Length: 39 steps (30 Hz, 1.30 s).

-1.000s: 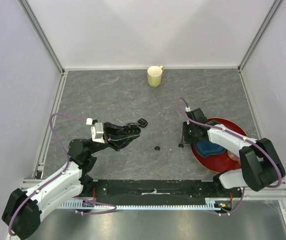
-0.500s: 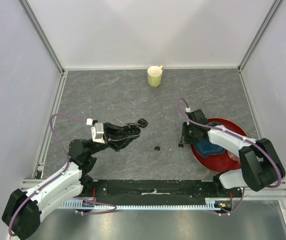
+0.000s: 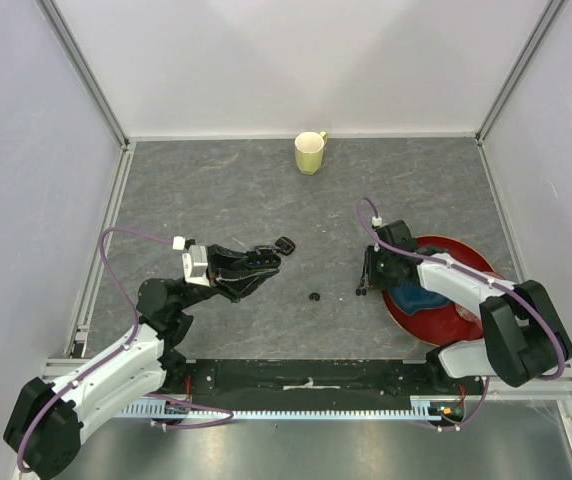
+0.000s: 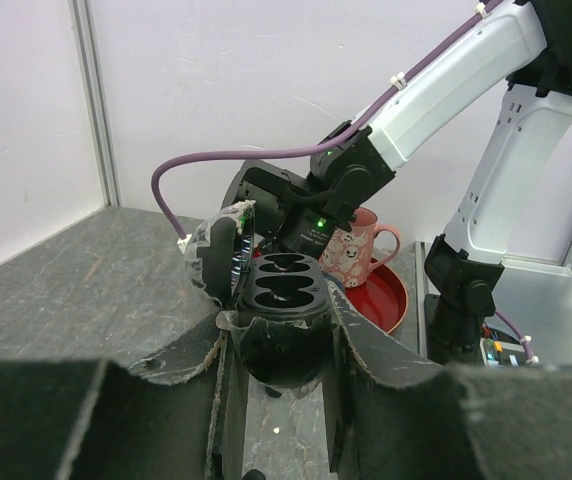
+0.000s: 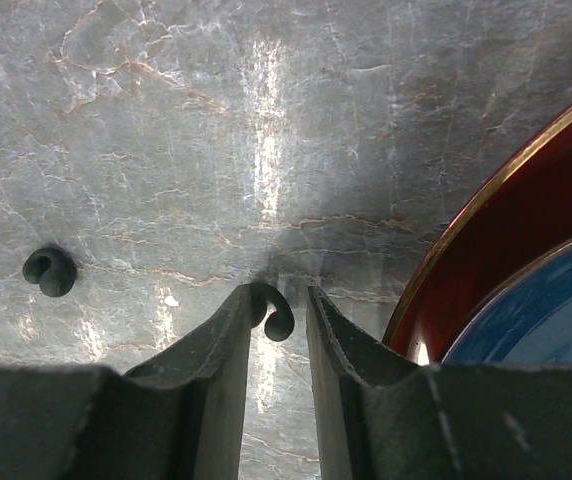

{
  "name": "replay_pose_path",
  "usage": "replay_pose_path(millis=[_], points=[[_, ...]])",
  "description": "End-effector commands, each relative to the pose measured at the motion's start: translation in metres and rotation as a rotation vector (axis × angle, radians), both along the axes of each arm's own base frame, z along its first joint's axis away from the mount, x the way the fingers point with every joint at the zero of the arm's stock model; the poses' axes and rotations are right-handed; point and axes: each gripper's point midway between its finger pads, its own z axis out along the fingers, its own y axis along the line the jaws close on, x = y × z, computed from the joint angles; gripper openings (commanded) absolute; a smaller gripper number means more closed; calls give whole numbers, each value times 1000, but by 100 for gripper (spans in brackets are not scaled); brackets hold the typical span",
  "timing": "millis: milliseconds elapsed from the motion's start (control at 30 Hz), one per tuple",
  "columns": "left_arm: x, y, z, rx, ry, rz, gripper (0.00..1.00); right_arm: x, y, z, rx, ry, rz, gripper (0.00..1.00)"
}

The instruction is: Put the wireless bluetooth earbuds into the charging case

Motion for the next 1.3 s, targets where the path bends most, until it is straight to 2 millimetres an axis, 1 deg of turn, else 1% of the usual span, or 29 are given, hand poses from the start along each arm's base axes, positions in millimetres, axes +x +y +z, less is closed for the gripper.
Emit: replay_pose_path(millis=[0, 300, 567, 667, 933, 1033, 1167, 1200, 1267], points=[[-1, 1, 5, -14, -13, 3, 2, -11, 2, 0, 25, 28, 7, 35], [0, 1, 3, -13, -4, 4, 2, -14, 5, 0, 41, 35, 19, 34], [2, 0, 1, -10, 12, 8, 2, -15, 8, -2, 57, 38, 33, 30], [3, -1, 0, -9, 18, 6, 2, -16, 8, -2, 60, 38, 40, 25], [3, -1, -1, -8, 25, 4, 2, -16, 9, 1, 64, 33, 43, 22], [3, -1, -1, -8, 25, 4, 2, -17, 10, 5, 78, 27, 44, 17], [3, -1, -1, -8, 27, 4, 2, -19, 10, 9, 88, 20, 44, 14], [4, -1, -2, -7, 31, 6, 2, -20, 11, 11, 93, 17, 45, 12], [4, -2, -3, -4, 34, 5, 2, -22, 12, 11, 100, 19, 54, 10]])
